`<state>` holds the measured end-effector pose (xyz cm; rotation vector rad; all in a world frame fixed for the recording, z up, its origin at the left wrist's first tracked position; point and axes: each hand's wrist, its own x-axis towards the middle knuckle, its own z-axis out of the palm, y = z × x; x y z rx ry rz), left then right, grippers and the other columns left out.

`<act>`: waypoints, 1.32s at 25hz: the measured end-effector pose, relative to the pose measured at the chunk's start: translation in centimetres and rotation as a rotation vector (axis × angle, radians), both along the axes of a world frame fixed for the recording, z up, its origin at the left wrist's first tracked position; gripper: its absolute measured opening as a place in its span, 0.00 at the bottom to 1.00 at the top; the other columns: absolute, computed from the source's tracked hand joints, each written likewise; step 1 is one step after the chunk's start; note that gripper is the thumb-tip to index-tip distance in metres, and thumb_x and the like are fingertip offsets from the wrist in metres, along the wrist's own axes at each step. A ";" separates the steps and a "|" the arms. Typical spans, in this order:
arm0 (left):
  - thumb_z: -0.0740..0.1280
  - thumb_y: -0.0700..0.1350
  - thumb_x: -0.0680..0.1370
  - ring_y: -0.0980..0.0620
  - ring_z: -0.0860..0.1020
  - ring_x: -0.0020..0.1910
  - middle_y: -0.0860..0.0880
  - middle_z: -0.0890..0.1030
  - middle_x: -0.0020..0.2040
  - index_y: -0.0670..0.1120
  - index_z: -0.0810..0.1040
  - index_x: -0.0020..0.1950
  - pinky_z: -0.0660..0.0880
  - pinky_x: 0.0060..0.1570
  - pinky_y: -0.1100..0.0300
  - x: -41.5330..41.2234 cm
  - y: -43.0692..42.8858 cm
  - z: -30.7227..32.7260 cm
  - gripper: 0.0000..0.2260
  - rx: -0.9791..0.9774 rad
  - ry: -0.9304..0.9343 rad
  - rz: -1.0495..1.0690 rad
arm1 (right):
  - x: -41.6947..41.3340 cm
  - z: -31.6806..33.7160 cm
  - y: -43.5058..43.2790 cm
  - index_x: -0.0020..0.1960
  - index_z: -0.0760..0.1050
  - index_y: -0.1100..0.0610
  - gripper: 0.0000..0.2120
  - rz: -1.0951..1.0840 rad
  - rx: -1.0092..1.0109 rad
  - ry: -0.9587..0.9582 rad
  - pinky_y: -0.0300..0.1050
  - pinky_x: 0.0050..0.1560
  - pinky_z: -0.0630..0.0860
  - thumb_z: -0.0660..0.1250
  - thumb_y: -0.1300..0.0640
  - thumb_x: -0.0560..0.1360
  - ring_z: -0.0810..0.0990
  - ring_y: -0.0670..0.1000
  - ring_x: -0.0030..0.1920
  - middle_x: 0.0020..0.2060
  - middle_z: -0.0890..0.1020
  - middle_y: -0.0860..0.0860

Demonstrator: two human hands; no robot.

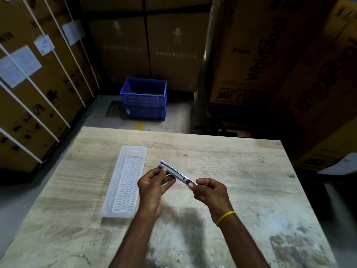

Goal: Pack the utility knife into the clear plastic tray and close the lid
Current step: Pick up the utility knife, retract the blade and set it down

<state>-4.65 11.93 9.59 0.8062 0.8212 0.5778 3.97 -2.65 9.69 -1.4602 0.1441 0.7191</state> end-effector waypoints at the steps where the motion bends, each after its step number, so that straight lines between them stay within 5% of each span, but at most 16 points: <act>1: 0.70 0.36 0.77 0.45 0.85 0.39 0.39 0.84 0.43 0.36 0.81 0.51 0.85 0.44 0.53 -0.2 0.2 -0.2 0.05 0.002 0.008 0.021 | 0.3 -0.3 -0.4 0.47 0.80 0.65 0.15 -0.019 -0.004 -0.004 0.45 0.38 0.80 0.80 0.67 0.64 0.80 0.53 0.36 0.34 0.81 0.54; 11: 0.74 0.36 0.73 0.46 0.84 0.38 0.39 0.85 0.41 0.37 0.82 0.52 0.84 0.38 0.59 -1.7 -0.4 -5.2 0.09 0.028 0.310 -0.201 | 2.4 -5.5 -3.5 0.48 0.80 0.68 0.06 -0.211 -0.012 0.086 0.46 0.41 0.85 0.71 0.74 0.72 0.82 0.59 0.35 0.36 0.82 0.64; 18: 0.71 0.34 0.74 0.49 0.80 0.37 0.42 0.83 0.43 0.39 0.81 0.58 0.78 0.35 0.59 -0.7 -2.7 -8.6 0.13 0.033 0.502 -0.484 | 3.7 -10.2 -5.9 0.49 0.77 0.69 0.10 -0.282 -0.243 0.135 0.40 0.26 0.79 0.73 0.73 0.70 0.79 0.52 0.22 0.30 0.80 0.61; 22: 0.69 0.29 0.74 0.49 0.77 0.33 0.41 0.81 0.50 0.38 0.75 0.63 0.73 0.32 0.58 0.1 -4.1 -9.7 0.18 -0.020 0.526 -0.475 | 3.8 -11.8 -5.5 0.45 0.80 0.68 0.10 -0.330 -0.332 0.146 0.53 0.41 0.84 0.78 0.69 0.66 0.82 0.58 0.30 0.34 0.83 0.63; 27: 0.69 0.29 0.75 0.52 0.73 0.31 0.44 0.78 0.48 0.36 0.75 0.63 0.69 0.31 0.58 0.8 -3.9 -10.3 0.17 0.002 0.556 -0.473 | 3.6 -11.9 -4.9 0.41 0.85 0.57 0.07 -0.258 -0.613 -0.065 0.41 0.50 0.77 0.80 0.60 0.65 0.82 0.52 0.40 0.38 0.85 0.54; 30: 0.68 0.29 0.75 0.54 0.68 0.27 0.45 0.73 0.41 0.35 0.75 0.64 0.64 0.29 0.60 0.9 -3.9 -10.7 0.17 0.011 0.553 -0.486 | 3.8 -12.1 -4.7 0.43 0.85 0.57 0.07 -0.220 -0.653 -0.059 0.42 0.53 0.77 0.79 0.59 0.66 0.84 0.55 0.45 0.41 0.87 0.56; 33: 0.68 0.29 0.75 0.55 0.69 0.27 0.47 0.73 0.44 0.38 0.74 0.67 0.65 0.27 0.61 0.8 -3.9 -11.3 0.21 0.004 0.563 -0.500 | 4.0 -12.4 -4.7 0.44 0.86 0.56 0.07 -0.202 -0.672 -0.055 0.45 0.57 0.78 0.78 0.59 0.66 0.85 0.57 0.48 0.43 0.88 0.56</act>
